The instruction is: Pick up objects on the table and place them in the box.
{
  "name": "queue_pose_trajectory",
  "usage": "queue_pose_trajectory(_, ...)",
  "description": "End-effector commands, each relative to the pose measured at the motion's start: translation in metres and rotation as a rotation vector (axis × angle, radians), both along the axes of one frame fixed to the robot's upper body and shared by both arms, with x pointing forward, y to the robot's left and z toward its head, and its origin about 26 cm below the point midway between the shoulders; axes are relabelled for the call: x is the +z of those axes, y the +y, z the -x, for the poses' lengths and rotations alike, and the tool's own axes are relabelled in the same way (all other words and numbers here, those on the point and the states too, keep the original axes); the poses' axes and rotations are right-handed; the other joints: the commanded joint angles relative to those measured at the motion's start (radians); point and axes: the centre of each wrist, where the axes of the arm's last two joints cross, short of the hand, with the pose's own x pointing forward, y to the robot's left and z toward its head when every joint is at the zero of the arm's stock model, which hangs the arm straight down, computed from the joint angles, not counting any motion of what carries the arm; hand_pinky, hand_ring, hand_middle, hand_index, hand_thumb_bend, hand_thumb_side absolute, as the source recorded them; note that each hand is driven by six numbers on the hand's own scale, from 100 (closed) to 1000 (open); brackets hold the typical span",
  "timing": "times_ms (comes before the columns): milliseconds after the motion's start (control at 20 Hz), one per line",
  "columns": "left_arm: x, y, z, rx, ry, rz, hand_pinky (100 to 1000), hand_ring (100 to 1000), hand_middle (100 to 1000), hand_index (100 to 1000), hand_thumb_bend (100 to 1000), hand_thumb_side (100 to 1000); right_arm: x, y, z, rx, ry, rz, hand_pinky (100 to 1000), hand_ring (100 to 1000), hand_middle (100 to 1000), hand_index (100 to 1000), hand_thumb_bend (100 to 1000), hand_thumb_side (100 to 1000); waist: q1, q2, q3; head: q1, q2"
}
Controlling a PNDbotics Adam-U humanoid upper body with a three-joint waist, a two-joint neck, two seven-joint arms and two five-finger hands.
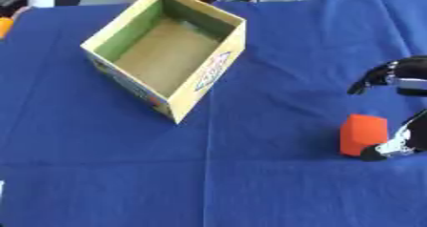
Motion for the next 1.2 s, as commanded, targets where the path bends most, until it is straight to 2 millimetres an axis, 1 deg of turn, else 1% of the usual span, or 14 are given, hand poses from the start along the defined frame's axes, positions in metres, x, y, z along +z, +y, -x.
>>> queue_pose_trajectory(50, 0.006, 0.000, 0.003, -0.007, -0.022, -0.011, 457, 652, 584, 719, 100, 956, 0.006, -0.004, 0.001, -0.027, -0.023, 0.039, 855, 899, 785, 901, 615, 618, -0.001, -0.021, -0.001, -0.003, -0.010)
queue_pose_trajectory(350, 0.006, -0.001, 0.003, -0.013, -0.020, -0.009, 456, 653, 584, 719, 100, 957, -0.007, -0.008, -0.008, -0.060, -0.022, 0.040, 837, 882, 761, 875, 534, 621, 0.001, -0.017, 0.003, -0.010, -0.013)
queue_pose_trajectory(500, 0.005, -0.001, 0.003, -0.014, -0.020, -0.009, 456, 654, 584, 719, 100, 957, -0.013, -0.010, -0.012, -0.074, -0.022, 0.038, 829, 875, 743, 851, 517, 620, 0.002, -0.015, 0.005, -0.013, -0.014)
queue_pose_trajectory(550, 0.005, -0.001, 0.003, -0.014, -0.019, -0.009, 456, 654, 584, 719, 100, 958, -0.015, -0.010, -0.013, -0.075, -0.023, 0.038, 819, 866, 720, 823, 511, 618, 0.002, -0.015, 0.005, -0.014, -0.013)
queue_pose_trajectory(700, 0.005, -0.002, 0.002, -0.016, -0.020, -0.009, 457, 654, 584, 718, 100, 958, -0.019, -0.010, -0.015, -0.072, -0.025, 0.041, 809, 844, 677, 784, 496, 606, 0.002, -0.014, 0.005, -0.015, -0.013)
queue_pose_trajectory(750, 0.006, -0.002, 0.002, -0.017, -0.020, -0.009, 457, 655, 584, 718, 100, 956, -0.020, -0.010, -0.015, -0.072, -0.026, 0.042, 802, 825, 650, 757, 506, 586, 0.002, -0.013, 0.005, -0.015, -0.013)
queue_pose_trajectory(800, 0.006, -0.002, 0.002, -0.017, -0.020, -0.009, 457, 655, 584, 718, 100, 958, -0.021, -0.010, -0.016, -0.071, -0.025, 0.042, 800, 818, 640, 749, 491, 597, 0.002, -0.013, 0.004, -0.015, -0.012)
queue_pose_trajectory(900, 0.006, -0.002, 0.002, -0.018, -0.020, -0.009, 457, 655, 585, 718, 100, 958, -0.023, -0.010, -0.016, -0.070, -0.023, 0.043, 794, 805, 619, 727, 477, 585, 0.002, -0.012, 0.004, -0.015, -0.012)
queue_pose_trajectory(1100, 0.006, -0.002, 0.002, -0.020, -0.020, -0.009, 457, 656, 585, 718, 100, 959, -0.027, -0.011, -0.018, -0.072, -0.009, 0.054, 790, 798, 611, 717, 451, 557, 0.001, -0.013, 0.005, -0.016, -0.013)
queue_pose_trajectory(1200, 0.006, -0.002, 0.002, -0.021, -0.021, -0.009, 457, 656, 585, 718, 100, 959, -0.029, -0.012, -0.019, -0.076, -0.004, 0.060, 780, 789, 591, 699, 401, 544, 0.001, -0.014, 0.006, -0.016, -0.014)
